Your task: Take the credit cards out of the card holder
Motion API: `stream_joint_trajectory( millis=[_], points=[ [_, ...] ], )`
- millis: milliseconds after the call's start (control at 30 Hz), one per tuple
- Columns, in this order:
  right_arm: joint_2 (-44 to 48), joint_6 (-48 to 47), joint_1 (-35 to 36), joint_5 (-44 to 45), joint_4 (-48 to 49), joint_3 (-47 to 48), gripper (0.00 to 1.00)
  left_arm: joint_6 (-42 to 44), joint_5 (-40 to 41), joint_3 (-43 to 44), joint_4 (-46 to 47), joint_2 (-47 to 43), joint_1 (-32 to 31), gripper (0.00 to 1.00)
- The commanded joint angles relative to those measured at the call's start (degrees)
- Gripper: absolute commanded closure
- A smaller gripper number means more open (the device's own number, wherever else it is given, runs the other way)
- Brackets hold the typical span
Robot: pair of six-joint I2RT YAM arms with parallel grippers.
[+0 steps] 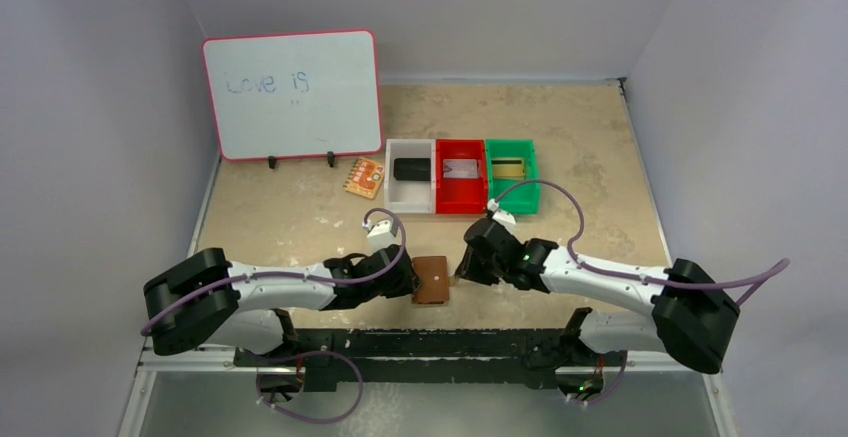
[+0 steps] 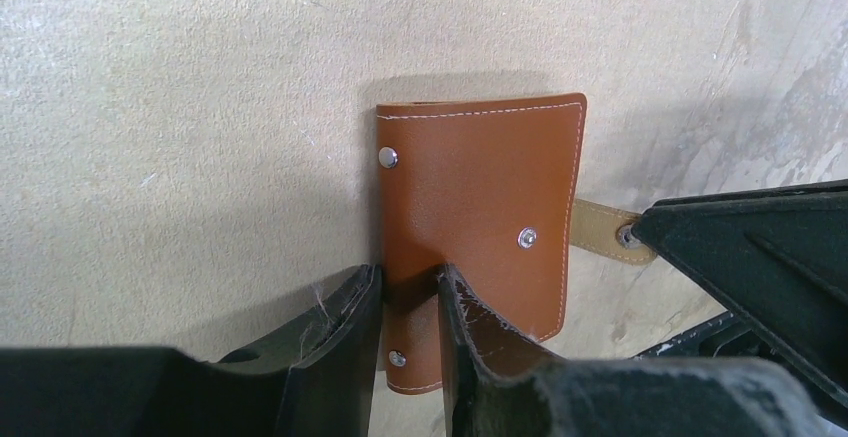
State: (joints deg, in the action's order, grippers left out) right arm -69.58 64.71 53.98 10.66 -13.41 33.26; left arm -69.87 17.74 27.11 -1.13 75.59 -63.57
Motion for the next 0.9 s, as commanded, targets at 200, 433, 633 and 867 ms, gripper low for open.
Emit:
stream_joint_trajectory(
  millis=[200,433,633,867],
  points=[
    [-1.96,-3.47,-0.13,-2.40,4.51,0.97,0.76,1.99,2.33,1.18,-6.03,1.49,-0.33,0.73],
    [-3.16,-5.00,-0.18,-3.51,4.43,0.85,0.76,1.83,2.55,1.46,-6.04,1.53,-0.36,0.73],
    [-3.19,-5.59,-0.09,-4.14,5.12,0.61,0.98,1.78,3.22,1.76,-6.56,1.22,-0.40,0.72],
    [-0.14,-5.26,-0.16,-2.20,1.90,3.65,1.00,1.26,8.92,2.87,-9.43,-4.39,-0.38,0.68]
  ],
)
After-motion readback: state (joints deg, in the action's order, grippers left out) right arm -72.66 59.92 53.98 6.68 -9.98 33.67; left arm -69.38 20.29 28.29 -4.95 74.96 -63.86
